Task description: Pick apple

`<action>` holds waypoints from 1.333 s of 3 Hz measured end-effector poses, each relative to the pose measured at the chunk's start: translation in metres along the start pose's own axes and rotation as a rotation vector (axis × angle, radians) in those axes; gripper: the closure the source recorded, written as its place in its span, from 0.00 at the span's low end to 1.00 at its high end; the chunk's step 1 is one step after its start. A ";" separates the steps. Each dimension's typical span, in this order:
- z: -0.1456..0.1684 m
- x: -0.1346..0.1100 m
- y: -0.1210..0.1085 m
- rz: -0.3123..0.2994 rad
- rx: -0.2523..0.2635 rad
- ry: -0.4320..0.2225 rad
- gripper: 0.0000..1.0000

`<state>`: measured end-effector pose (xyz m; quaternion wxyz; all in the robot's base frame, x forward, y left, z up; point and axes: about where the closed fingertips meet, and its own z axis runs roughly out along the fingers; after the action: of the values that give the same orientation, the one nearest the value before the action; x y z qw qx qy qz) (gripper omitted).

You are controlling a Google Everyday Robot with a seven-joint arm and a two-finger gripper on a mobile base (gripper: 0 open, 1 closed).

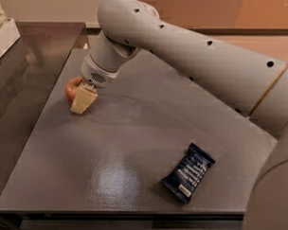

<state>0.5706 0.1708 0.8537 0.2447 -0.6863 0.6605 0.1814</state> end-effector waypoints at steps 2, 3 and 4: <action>-0.061 -0.020 -0.006 -0.008 0.042 -0.074 1.00; -0.099 -0.034 -0.010 -0.036 0.060 -0.083 1.00; -0.131 -0.048 -0.010 -0.082 0.067 -0.074 1.00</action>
Offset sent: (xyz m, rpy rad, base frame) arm 0.0032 -0.0341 0.1072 0.1222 -0.0679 -0.0199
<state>0.5680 0.1341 0.9890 0.2991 -0.6971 0.6279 0.1744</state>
